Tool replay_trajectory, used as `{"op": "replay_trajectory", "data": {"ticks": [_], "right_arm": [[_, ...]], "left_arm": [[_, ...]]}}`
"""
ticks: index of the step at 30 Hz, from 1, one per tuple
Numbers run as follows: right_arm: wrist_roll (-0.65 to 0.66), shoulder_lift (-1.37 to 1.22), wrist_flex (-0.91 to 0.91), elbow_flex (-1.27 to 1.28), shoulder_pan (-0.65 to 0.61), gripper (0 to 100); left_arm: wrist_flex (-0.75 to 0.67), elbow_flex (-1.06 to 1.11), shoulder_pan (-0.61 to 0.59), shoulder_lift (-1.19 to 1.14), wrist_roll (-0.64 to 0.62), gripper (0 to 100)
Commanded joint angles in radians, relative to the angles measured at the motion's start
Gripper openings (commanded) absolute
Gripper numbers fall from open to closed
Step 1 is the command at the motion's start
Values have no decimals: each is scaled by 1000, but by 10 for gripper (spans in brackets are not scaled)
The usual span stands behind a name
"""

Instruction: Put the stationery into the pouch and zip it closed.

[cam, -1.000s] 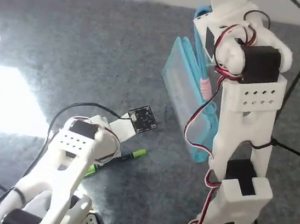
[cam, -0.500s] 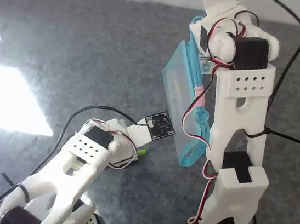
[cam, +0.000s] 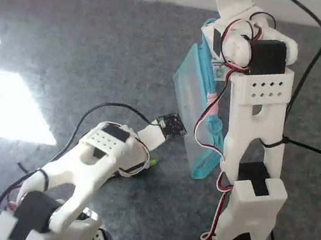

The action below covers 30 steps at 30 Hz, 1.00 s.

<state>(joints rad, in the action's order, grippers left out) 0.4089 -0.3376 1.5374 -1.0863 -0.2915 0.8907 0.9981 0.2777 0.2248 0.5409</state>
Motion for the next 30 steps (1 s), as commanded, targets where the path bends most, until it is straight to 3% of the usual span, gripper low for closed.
{"op": "replay_trajectory", "data": {"ticks": [1,3,9,17,20,23,30], "right_arm": [[3,24,5,-32,-10,7],[3,24,4,-32,-10,7],[3,25,4,-34,-5,7],[-11,24,16,-87,-77,7],[-43,24,18,-138,-119,7],[-63,22,4,-187,-176,7],[-66,22,-122,-275,-277,7]], "left_arm": [[51,-107,-34,-84,-8,107],[95,-142,-17,-123,32,13],[155,-159,-48,-87,72,11],[460,-325,-133,427,64,11],[554,-481,-178,675,-9,11],[552,-565,-199,901,-138,11],[446,-348,-57,1384,-339,11]]}}
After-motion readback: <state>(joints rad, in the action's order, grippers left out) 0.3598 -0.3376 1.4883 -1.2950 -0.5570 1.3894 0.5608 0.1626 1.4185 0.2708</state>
